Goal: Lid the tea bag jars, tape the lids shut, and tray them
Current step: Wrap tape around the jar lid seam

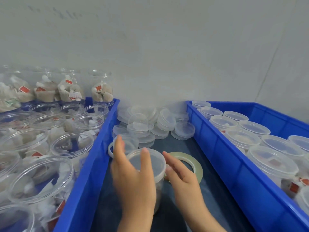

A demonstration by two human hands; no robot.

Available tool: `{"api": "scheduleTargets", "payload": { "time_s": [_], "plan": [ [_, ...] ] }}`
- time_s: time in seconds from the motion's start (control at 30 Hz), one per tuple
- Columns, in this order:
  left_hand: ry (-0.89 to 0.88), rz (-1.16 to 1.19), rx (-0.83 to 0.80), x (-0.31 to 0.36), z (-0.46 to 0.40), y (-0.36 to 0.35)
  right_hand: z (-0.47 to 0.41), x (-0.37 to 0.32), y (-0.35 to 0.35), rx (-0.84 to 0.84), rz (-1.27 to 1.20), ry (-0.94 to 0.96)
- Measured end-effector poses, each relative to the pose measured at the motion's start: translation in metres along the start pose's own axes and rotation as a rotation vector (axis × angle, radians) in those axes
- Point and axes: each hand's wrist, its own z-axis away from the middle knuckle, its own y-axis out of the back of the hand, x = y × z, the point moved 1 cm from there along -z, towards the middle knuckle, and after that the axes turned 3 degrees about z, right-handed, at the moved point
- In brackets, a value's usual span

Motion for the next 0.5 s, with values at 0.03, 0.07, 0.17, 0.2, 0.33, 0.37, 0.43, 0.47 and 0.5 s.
{"api": "scheduleTargets", "payload": {
  "time_s": [0.03, 0.07, 0.17, 0.2, 0.33, 0.37, 0.43, 0.47, 0.5],
  "plan": [
    [0.094, 0.051, -0.038, -0.008, 0.002, -0.002, 0.001, -0.001, -0.002, -0.011, -0.015, 0.021],
    [0.119, 0.088, -0.062, -0.013, 0.002, -0.003, 0.003, -0.001, -0.003, 0.003, -0.015, 0.042],
    [0.118, 0.223, -0.076, -0.013, -0.001, -0.002, 0.011, 0.004, -0.002, 0.155, 0.059, 0.135],
    [0.099, 0.232, -0.069, -0.013, -0.002, -0.002, 0.014, 0.006, -0.001, 0.202, 0.114, 0.194],
    [0.039, 0.226, -0.023, -0.013, -0.001, -0.003, 0.019, 0.007, 0.0, 0.334, 0.298, 0.39],
    [0.035, 0.231, -0.019, -0.014, -0.001, -0.004, 0.019, 0.006, 0.001, 0.357, 0.33, 0.419],
    [0.028, 0.222, -0.006, -0.016, -0.001, -0.004, 0.017, 0.006, 0.002, 0.384, 0.391, 0.477],
    [0.022, 0.213, -0.002, -0.017, 0.0, -0.004, 0.017, 0.004, 0.003, 0.386, 0.425, 0.505],
    [0.013, 0.201, 0.0, -0.017, 0.0, -0.005, 0.018, 0.004, 0.003, 0.387, 0.469, 0.534]
  ]
}}
